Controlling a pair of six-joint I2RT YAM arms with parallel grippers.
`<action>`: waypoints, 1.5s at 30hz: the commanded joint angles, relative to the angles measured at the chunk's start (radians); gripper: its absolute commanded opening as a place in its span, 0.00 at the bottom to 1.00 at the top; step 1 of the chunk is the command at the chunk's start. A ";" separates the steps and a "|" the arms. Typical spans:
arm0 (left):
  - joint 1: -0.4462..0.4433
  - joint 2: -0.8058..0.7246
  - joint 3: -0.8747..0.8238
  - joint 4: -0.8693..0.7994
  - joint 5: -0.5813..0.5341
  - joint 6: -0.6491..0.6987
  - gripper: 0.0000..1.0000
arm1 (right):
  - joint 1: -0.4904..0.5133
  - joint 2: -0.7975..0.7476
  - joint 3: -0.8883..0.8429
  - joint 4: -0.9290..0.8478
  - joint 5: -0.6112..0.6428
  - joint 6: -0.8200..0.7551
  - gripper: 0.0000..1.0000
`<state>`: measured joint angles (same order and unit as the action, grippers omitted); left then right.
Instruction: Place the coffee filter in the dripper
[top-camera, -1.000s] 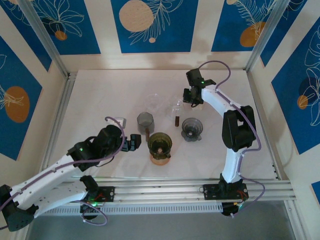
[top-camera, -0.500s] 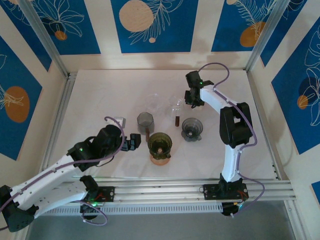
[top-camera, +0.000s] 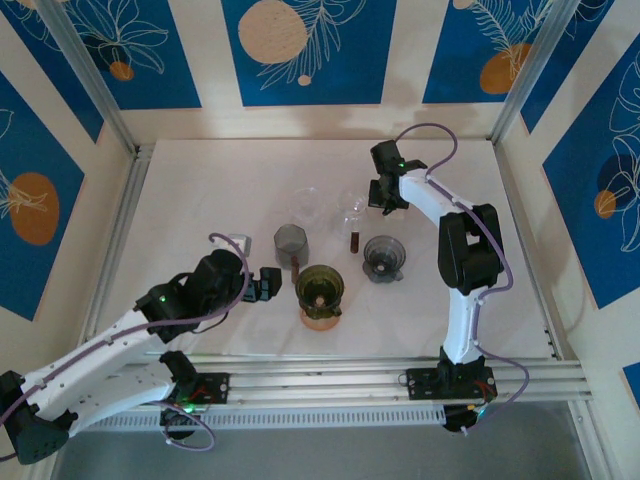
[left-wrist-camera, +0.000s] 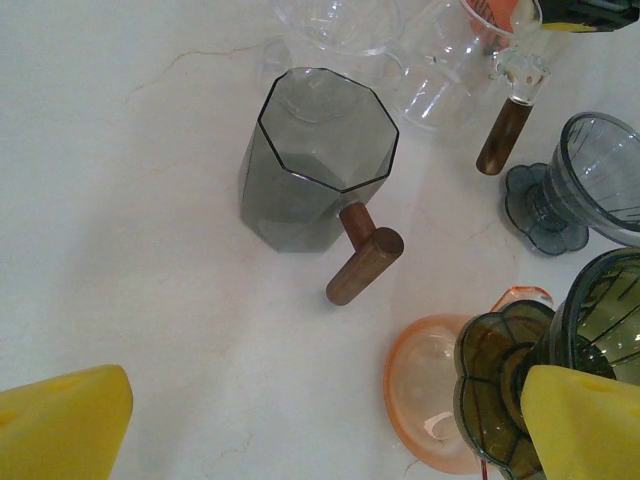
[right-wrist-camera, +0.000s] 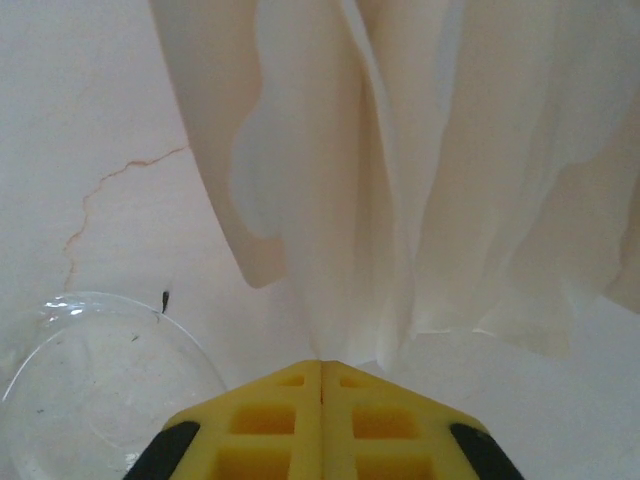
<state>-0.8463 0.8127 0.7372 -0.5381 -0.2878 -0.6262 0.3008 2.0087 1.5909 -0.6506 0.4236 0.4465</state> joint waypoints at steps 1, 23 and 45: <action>0.015 -0.010 -0.016 0.014 0.014 -0.007 1.00 | 0.007 0.012 0.031 -0.010 0.025 -0.011 0.02; 0.023 -0.010 -0.025 0.027 0.027 -0.015 1.00 | 0.027 -0.100 0.010 -0.025 0.004 -0.037 0.13; 0.033 -0.007 -0.030 0.029 0.038 -0.021 1.00 | 0.013 0.058 0.093 -0.067 0.068 -0.038 0.27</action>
<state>-0.8280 0.8127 0.7204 -0.5156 -0.2615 -0.6334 0.3191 2.0460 1.6497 -0.6998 0.4660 0.4099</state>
